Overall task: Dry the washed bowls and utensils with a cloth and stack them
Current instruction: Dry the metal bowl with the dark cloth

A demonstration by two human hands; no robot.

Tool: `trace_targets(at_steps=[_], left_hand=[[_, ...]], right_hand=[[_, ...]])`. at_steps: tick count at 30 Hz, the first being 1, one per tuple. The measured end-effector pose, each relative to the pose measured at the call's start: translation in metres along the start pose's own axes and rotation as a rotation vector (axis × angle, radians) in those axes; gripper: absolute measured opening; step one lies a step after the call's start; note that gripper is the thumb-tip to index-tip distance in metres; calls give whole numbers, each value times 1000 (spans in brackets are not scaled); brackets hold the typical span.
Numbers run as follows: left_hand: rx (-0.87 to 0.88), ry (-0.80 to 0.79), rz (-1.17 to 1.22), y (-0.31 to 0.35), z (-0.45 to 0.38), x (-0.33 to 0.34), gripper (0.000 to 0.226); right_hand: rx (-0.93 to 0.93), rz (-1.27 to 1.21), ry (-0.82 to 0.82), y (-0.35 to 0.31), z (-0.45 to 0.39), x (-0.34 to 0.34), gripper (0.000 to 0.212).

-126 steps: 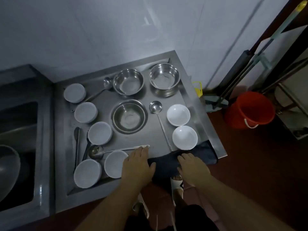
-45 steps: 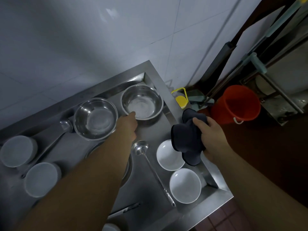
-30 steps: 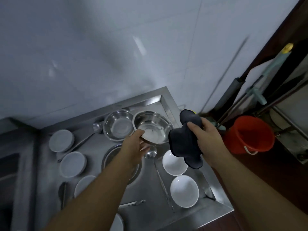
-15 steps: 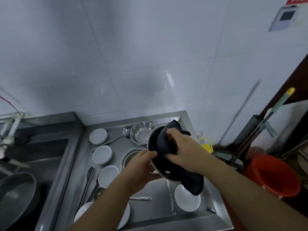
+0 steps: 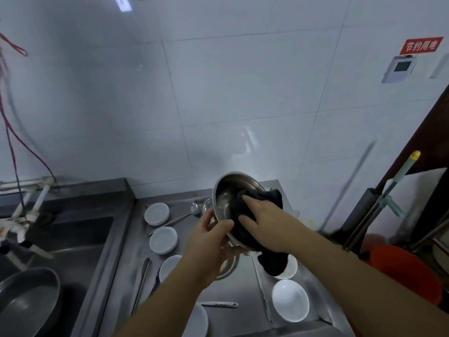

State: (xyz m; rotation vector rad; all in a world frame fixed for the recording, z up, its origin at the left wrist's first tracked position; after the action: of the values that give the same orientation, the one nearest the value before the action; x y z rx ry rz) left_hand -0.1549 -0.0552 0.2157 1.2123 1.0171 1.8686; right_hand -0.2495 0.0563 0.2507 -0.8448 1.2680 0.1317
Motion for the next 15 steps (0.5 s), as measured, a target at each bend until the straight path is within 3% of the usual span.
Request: trace_targets(at_steps=[3, 7, 11, 15], left_hand=[[57, 9, -29, 18, 2, -22, 40], [93, -4, -29, 33, 8, -48, 41], [61, -61, -75, 38, 19, -62, 46], [-13, -133, -131, 32, 29, -70, 45]], right_hand=[[95, -97, -66, -32, 4, 18, 67], [147, -231, -44, -66, 16, 28, 41], [77, -450, -67, -90, 23, 43, 31], [-12, -499, -112, -104, 23, 57, 40]])
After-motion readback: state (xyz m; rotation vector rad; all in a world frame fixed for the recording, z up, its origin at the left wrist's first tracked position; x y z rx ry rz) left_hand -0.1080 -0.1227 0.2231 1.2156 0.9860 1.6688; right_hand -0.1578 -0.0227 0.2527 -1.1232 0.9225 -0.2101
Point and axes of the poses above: each hand's wrist, its own z-axis away from the middle knuckle, its own x-axis out of the palm, y = z × x, the point moved 9 cm from there along -z, towards the middle knuckle, and after that the axes turned 3 degrees about x, right-handed, at the moved point
